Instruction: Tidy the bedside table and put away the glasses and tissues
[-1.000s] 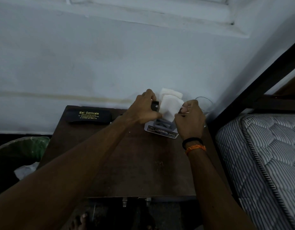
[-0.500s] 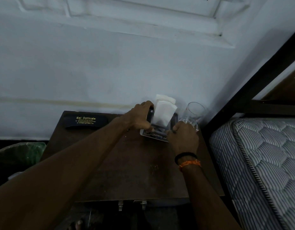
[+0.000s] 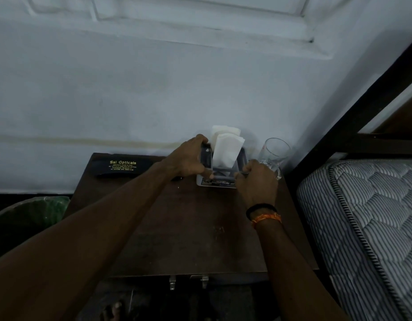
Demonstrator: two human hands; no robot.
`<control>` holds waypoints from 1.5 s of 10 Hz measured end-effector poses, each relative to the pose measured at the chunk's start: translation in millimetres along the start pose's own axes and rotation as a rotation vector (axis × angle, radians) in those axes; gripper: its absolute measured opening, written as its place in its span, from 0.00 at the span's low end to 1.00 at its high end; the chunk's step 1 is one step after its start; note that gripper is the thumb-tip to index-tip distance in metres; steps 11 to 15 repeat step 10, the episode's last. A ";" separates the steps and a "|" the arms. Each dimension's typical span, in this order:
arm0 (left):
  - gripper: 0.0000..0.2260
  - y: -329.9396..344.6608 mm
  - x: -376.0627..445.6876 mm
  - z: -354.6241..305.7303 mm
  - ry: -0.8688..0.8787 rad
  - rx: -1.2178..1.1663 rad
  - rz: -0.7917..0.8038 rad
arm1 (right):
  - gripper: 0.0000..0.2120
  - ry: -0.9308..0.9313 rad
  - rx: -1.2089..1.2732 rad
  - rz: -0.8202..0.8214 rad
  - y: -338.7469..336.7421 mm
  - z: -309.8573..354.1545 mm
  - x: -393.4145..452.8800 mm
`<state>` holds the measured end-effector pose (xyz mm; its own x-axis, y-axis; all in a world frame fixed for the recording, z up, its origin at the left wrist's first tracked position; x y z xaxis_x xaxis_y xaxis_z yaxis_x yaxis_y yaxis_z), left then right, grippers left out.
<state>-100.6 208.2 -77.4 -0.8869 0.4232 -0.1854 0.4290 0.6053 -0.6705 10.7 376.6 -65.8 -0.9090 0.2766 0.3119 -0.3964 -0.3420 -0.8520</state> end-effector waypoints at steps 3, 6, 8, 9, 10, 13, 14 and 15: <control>0.43 -1.9 -2.3 3.6 -0.027 0.002 0.029 | 0.06 0.002 -0.017 -0.004 3.1 0.9 1.7; 0.43 -3.0 -3.2 4.2 -0.023 0.005 0.026 | 0.07 -0.003 -0.039 -0.010 4.0 2.6 2.0; 0.46 -3.0 -7.3 9.3 -0.028 0.024 0.017 | 0.09 0.001 -0.017 -0.012 3.2 4.4 1.5; 0.51 -11.5 -10.0 16.5 -0.061 0.012 0.047 | 0.12 0.005 -0.002 -0.065 -0.6 5.9 -2.5; 0.46 -31.5 -22.7 31.4 -0.110 -0.032 -0.010 | 0.12 -0.065 -0.032 -0.127 -3.8 13.3 -9.7; 0.46 -31.5 -22.7 31.4 -0.110 -0.032 -0.010 | 0.12 -0.065 -0.032 -0.127 -3.8 13.3 -9.7; 0.46 -31.5 -22.7 31.4 -0.110 -0.032 -0.010 | 0.12 -0.065 -0.032 -0.127 -3.8 13.3 -9.7; 0.46 -31.5 -22.7 31.4 -0.110 -0.032 -0.010 | 0.12 -0.065 -0.032 -0.127 -3.8 13.3 -9.7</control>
Point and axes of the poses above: each hand's wrist, its own x-axis towards the middle knuckle, its own y-axis out of the palm, z = x × y, the point moved 3 cm from there along x, towards the middle knuckle, and after that the axes turned 12 degrees about -y, right-handed, at the moved point
